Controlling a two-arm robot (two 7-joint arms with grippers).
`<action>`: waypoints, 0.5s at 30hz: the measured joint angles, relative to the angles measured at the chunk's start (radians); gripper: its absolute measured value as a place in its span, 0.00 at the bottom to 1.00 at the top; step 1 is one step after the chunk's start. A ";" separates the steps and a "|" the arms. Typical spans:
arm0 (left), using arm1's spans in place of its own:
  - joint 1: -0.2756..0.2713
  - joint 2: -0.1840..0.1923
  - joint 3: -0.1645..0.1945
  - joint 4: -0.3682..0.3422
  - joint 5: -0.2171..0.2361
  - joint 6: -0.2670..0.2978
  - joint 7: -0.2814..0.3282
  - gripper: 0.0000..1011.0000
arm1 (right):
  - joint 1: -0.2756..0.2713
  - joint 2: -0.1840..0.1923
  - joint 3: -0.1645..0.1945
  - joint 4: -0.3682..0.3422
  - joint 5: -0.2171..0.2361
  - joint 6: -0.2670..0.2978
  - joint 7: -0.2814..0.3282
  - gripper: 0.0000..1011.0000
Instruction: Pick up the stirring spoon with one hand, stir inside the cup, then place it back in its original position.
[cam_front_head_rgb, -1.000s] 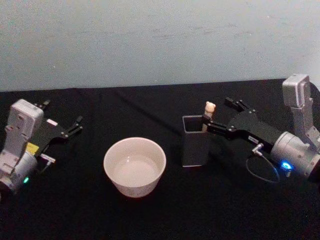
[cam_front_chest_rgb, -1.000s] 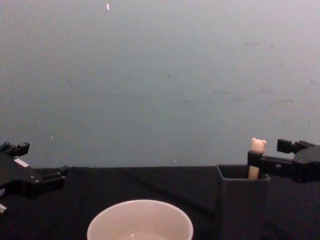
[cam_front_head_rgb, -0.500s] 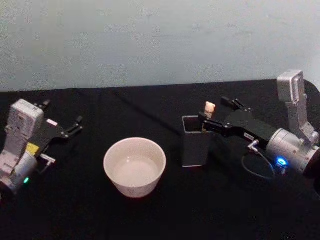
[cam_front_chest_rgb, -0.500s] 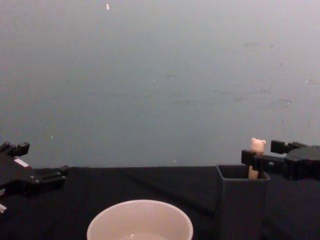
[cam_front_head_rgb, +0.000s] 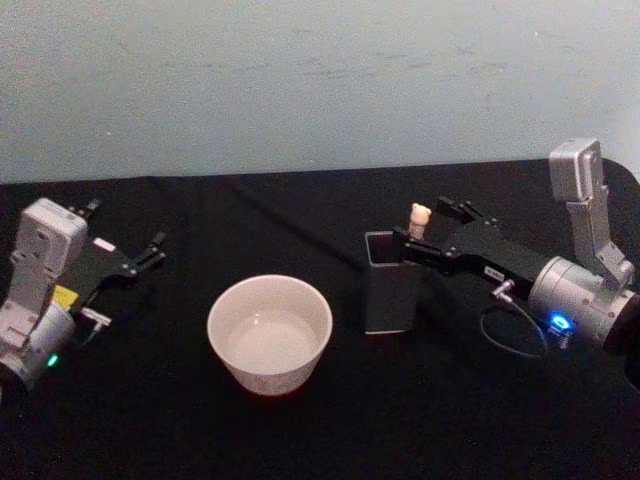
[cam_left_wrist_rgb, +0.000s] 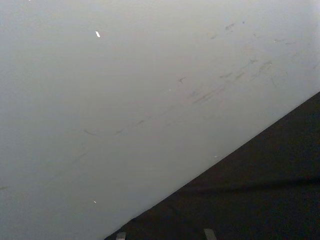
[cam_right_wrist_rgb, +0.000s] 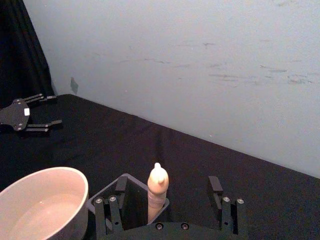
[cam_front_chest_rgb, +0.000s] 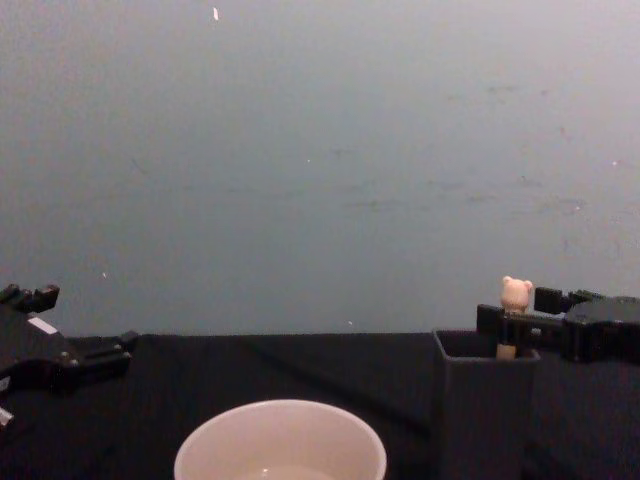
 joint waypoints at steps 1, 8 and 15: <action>0.000 0.000 0.000 0.000 0.000 0.000 0.000 0.99 | 0.000 0.000 0.000 0.000 0.000 0.000 0.000 0.99; 0.000 0.000 0.000 0.000 0.000 0.000 0.000 0.99 | 0.000 0.000 0.000 0.000 0.000 0.000 -0.001 0.99; 0.000 0.000 0.000 0.000 0.000 0.000 0.000 0.99 | -0.001 0.000 0.001 -0.001 -0.001 -0.002 -0.002 0.99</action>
